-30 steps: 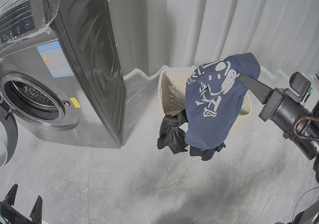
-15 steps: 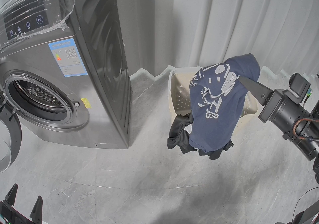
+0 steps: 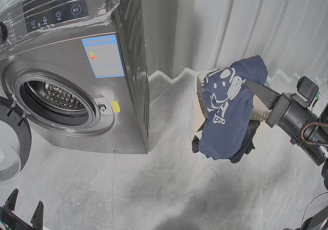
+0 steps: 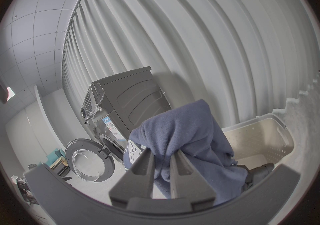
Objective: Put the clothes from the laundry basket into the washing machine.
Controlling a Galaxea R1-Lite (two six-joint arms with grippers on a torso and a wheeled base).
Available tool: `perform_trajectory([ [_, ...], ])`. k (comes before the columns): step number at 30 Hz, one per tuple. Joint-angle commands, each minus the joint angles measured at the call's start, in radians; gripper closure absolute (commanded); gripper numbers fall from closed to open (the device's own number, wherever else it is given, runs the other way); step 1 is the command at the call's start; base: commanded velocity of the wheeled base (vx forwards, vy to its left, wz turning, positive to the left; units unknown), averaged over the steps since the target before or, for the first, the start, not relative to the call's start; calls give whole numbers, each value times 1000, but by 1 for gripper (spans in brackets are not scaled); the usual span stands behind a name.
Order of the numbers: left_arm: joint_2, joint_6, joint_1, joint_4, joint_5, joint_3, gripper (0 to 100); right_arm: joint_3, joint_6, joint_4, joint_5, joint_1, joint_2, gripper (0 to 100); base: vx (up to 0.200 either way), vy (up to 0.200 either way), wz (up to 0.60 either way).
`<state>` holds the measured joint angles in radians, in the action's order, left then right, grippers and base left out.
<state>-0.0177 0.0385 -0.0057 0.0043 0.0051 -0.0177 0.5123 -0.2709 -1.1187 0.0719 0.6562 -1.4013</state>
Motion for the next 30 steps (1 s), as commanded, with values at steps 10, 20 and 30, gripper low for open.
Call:
perform_trajectory([
  [10,10,0,0,0,-1,15,0,-3,-1,2,0,-13,1,100,-200,0,0],
  [20,8,0,0,0,-1,15,0,-9,-1,-1,0,-13,-1,100,-60,0,0],
  [30,7,1,-2,0,-1,15,0,-12,-1,-1,0,-13,-1,100,0,160,0],
])
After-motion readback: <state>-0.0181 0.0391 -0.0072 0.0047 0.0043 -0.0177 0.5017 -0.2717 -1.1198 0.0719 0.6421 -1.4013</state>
